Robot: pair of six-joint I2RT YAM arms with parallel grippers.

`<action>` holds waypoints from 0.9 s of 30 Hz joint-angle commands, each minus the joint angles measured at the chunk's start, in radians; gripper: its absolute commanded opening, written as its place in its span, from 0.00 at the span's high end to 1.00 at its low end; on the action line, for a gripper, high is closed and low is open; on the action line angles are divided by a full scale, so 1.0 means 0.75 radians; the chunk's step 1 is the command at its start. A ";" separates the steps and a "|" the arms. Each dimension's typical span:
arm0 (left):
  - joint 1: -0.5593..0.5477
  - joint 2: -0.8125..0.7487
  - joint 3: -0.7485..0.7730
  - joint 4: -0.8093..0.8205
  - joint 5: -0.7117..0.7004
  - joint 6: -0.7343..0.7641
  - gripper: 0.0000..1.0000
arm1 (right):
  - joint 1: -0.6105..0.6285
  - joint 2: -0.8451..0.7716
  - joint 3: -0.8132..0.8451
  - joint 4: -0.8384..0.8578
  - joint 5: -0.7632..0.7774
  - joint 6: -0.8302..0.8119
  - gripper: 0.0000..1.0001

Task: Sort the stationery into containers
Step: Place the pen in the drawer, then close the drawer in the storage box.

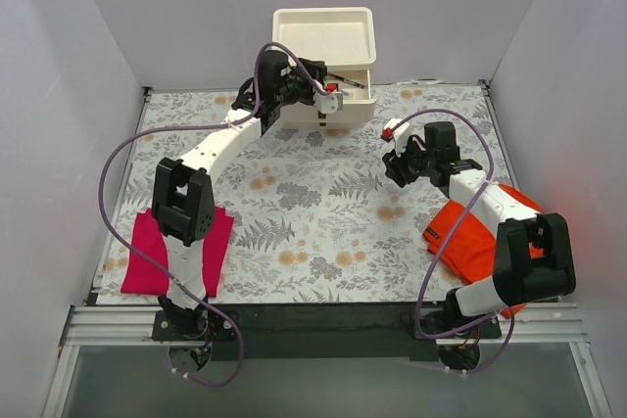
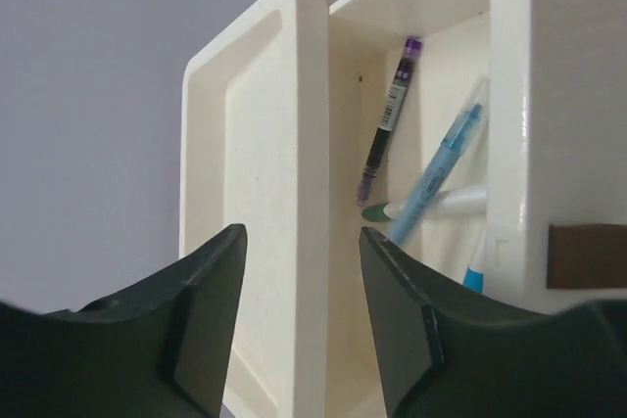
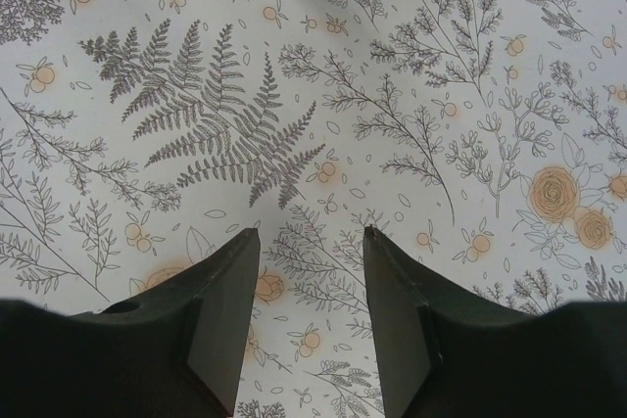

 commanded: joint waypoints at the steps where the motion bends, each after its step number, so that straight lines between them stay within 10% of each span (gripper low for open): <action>1: -0.007 -0.061 -0.133 0.408 -0.162 -0.137 0.46 | 0.000 -0.075 0.058 0.054 -0.128 0.008 0.47; 9: 0.015 -0.233 -0.497 1.309 -0.828 -0.666 0.34 | 0.131 -0.014 0.240 0.209 -0.190 -0.190 0.96; 15: 0.170 -0.419 -0.604 0.784 -1.140 -1.218 0.21 | 0.247 0.076 0.273 0.307 -0.165 -0.340 0.99; 27: 0.406 -0.613 -0.835 0.112 -0.719 -1.969 0.18 | 0.282 0.375 0.593 0.435 -0.061 -0.158 0.99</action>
